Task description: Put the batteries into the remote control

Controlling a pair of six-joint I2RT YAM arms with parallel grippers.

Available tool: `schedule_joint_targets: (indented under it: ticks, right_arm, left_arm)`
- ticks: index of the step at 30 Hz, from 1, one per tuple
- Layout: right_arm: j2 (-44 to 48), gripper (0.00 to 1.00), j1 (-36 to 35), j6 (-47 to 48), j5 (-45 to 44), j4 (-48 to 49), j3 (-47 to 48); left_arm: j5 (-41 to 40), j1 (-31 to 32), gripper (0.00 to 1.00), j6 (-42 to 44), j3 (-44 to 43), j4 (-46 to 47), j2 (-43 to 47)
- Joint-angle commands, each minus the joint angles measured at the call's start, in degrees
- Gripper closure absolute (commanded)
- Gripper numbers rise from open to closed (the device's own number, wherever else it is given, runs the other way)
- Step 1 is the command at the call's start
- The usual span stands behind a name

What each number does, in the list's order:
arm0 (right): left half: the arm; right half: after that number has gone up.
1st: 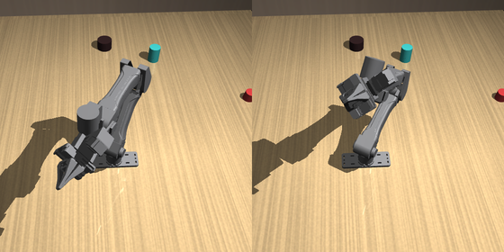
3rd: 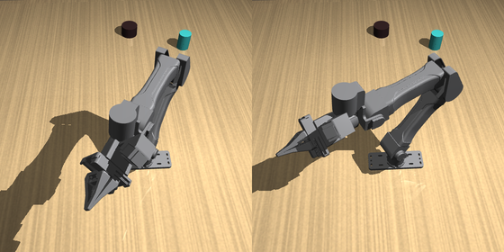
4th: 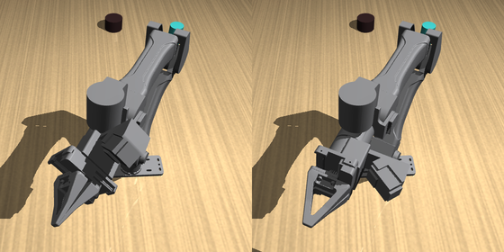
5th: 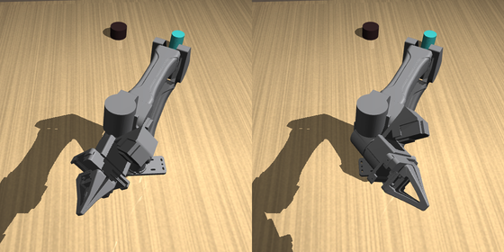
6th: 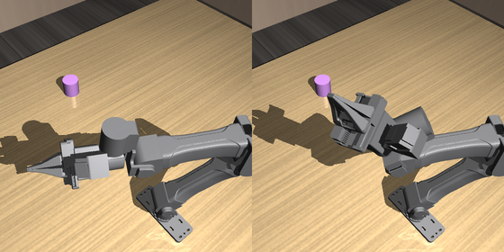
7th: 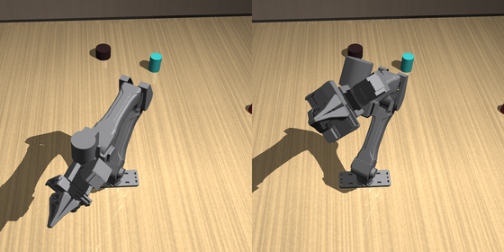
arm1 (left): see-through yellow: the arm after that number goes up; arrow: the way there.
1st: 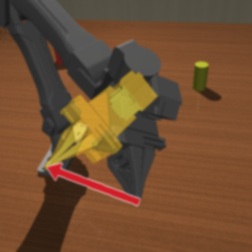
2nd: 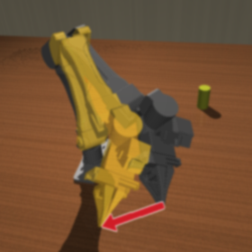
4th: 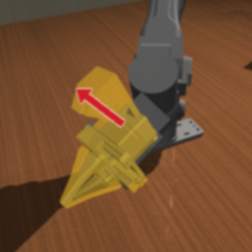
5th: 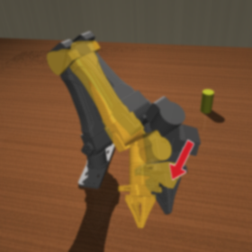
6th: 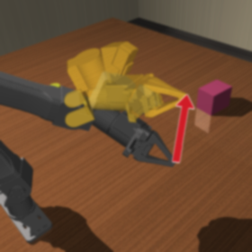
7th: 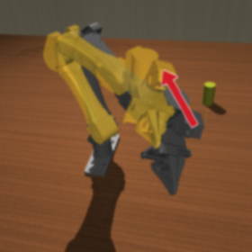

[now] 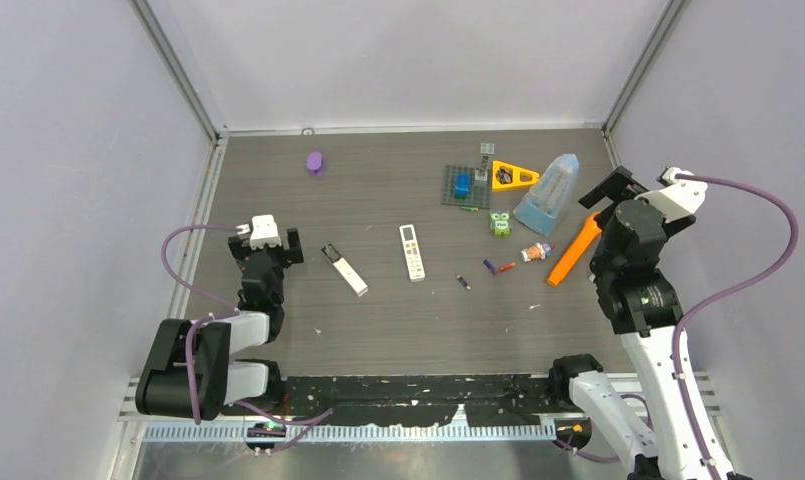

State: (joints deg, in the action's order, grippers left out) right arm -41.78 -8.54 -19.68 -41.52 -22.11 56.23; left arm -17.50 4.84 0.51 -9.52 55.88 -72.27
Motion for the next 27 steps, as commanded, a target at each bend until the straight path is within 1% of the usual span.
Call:
schedule_joint_targets:
  ticks: [1, 8, 16, 18, 19, 20, 21, 22, 23, 25, 27]
  right_arm:
    - [2.5, 0.05, -0.49, 0.44, 1.79, 2.1, -1.37]
    - [3.23, 0.05, -1.07, 4.66, 5.91, 4.23, -1.62]
    - [2.5, 0.05, -1.52, 5.84, 7.76, 5.53, -2.05]
    - [2.1, 0.05, -1.49, 7.03, 10.97, 6.07, -2.27]
    - [2.08, 0.05, -1.49, 8.61, 14.72, 6.67, -2.55]
    - [2.17, 0.05, -1.53, 9.22, 16.69, 6.96, -2.67]
    - [2.2, 0.05, -1.5, 9.6, 19.89, 7.25, -2.83]
    - [2.22, 0.05, -1.49, 9.63, 21.25, 7.34, -2.81]
    - [2.18, 0.05, -1.55, 9.68, 23.51, 7.34, -2.64]
    - [1.84, 0.05, -1.49, 9.28, 26.17, 6.86, -2.06]
    - [1.14, 0.05, -1.44, 8.41, 28.43, 6.22, -1.37]
  left_arm:
    - [-0.35, -0.11, 0.0, 0.71, -1.47, 3.52, 0.11]
    - [-0.19, -0.24, 0.01, 0.72, -1.69, 3.31, -0.04]
    - [0.19, -0.38, 0.0, 0.72, -1.81, 3.04, -0.01]
    - [0.51, -0.45, 0.0, 0.72, -1.54, 3.27, 0.17]
    - [0.71, -0.4, 0.0, 1.13, -1.38, 4.03, 0.6]
    - [0.91, 0.0, 0.0, 1.88, -1.53, 3.1, 2.07]
    - [1.1, 0.85, 0.01, 2.89, -2.73, -1.44, 4.99]
    - [0.32, 1.65, 0.0, 3.58, -4.62, -7.47, 8.05]
    - [-2.33, 2.87, 0.01, 3.6, -7.84, -15.27, 11.71]
    - [-7.18, 3.84, 0.0, -2.47, -15.92, -32.41, 17.66]
    - [-7.27, 3.8, 0.0, -8.96, -26.19, -51.14, 21.36]
